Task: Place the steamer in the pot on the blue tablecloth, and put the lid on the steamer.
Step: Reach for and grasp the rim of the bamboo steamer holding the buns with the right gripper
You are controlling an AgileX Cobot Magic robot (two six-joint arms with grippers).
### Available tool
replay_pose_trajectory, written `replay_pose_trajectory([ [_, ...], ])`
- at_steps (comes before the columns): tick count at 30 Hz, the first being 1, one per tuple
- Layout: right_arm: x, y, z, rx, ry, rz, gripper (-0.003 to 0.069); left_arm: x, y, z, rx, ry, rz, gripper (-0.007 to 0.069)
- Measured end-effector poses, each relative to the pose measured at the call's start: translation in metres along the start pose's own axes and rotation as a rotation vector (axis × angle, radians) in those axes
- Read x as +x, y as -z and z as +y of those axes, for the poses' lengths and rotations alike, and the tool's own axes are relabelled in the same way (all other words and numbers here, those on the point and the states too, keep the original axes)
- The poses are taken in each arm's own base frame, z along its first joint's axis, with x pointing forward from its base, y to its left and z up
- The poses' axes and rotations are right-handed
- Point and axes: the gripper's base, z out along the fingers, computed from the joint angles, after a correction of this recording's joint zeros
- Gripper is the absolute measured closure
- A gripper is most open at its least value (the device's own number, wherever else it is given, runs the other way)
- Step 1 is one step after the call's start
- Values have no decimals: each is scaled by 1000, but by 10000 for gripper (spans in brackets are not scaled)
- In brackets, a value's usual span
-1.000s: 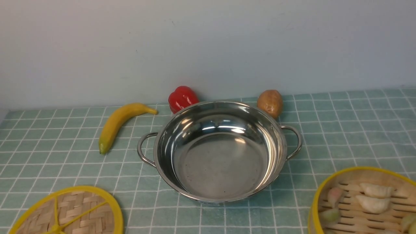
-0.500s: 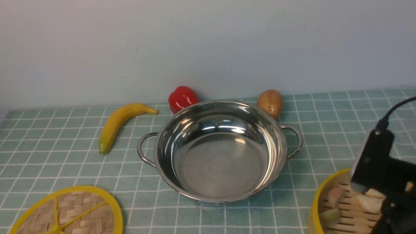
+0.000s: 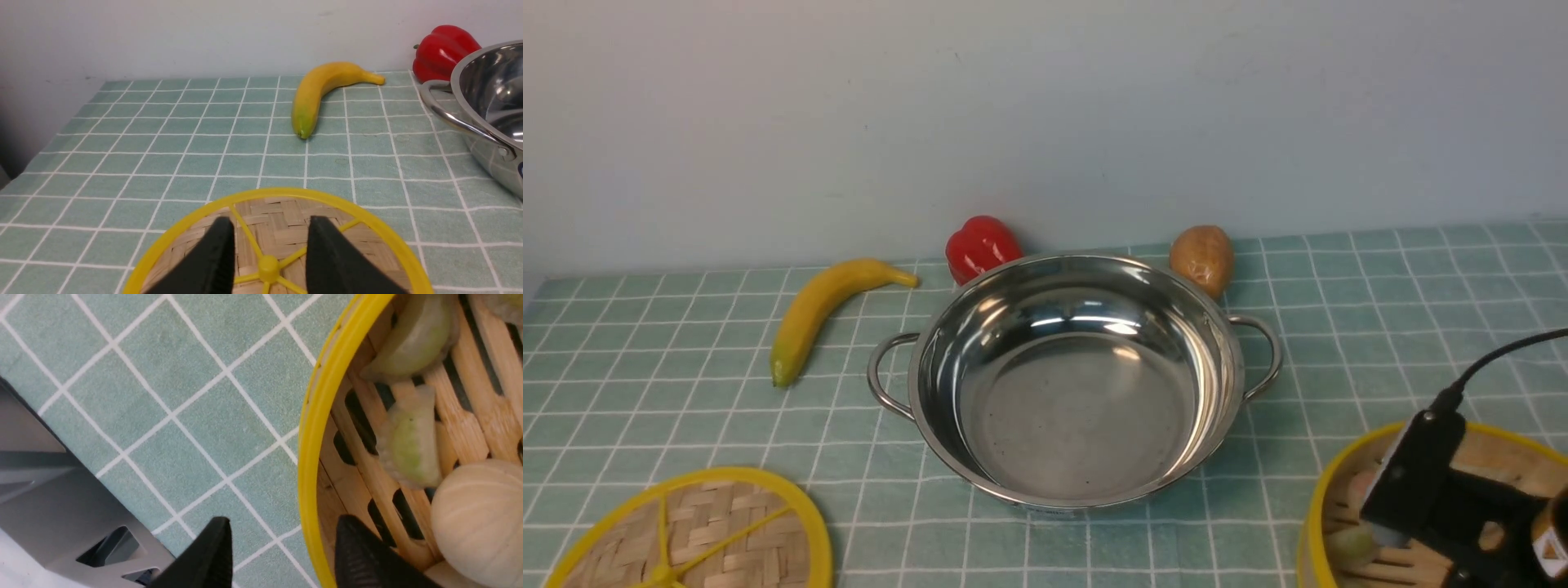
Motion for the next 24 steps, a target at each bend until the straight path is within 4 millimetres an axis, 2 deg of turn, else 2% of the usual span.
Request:
replay_pose_trajectory([
  [12,-17,-35,-8,-5,-11,88,312,0,0,0,0,0,0,382],
  [24,-20,-47,-10,-11,-15,133,312,0,0,0,0,0,0,382],
])
